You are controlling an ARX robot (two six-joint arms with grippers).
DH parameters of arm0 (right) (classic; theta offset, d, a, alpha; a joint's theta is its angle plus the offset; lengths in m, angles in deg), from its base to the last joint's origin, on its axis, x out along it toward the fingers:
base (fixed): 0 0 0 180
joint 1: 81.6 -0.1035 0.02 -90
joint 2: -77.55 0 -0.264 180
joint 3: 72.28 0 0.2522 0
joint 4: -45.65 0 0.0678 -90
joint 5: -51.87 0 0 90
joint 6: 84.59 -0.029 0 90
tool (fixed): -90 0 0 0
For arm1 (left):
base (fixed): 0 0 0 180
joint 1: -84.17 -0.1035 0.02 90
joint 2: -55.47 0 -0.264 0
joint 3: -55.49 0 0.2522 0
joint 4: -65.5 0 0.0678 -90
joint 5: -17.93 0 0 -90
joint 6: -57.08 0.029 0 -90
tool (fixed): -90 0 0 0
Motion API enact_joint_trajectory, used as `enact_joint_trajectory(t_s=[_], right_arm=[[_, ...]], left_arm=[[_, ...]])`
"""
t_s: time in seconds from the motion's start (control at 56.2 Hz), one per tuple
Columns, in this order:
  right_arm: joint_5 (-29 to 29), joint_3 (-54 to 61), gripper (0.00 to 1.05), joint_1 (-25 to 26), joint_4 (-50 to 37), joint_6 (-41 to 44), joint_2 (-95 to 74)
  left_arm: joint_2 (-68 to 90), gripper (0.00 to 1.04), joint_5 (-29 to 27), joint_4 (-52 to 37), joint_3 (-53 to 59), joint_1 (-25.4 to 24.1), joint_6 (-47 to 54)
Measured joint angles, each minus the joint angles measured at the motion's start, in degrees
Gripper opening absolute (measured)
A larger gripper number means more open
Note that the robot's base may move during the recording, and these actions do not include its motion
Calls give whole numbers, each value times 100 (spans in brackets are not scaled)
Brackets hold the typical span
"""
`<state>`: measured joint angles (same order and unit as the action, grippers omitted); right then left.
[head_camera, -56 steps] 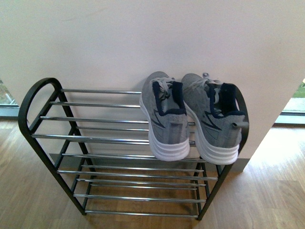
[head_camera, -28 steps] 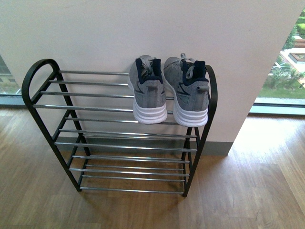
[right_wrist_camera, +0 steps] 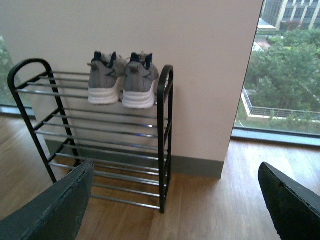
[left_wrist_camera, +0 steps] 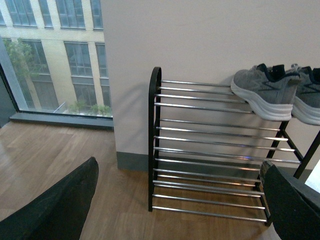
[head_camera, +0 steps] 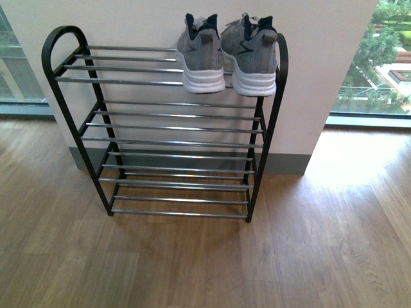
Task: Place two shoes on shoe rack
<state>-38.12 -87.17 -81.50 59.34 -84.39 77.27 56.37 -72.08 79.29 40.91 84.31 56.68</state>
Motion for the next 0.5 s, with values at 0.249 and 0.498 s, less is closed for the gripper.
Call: enact_joint_trajectory(t_s=[0.249, 0.498], right_arm=[[0, 2, 95, 0, 2, 0, 0], [0, 0, 95, 0, 4, -7, 0]], left_arm=[[0, 95, 2, 0, 0, 0, 2], [0, 95, 2, -2, 0, 0, 7]])
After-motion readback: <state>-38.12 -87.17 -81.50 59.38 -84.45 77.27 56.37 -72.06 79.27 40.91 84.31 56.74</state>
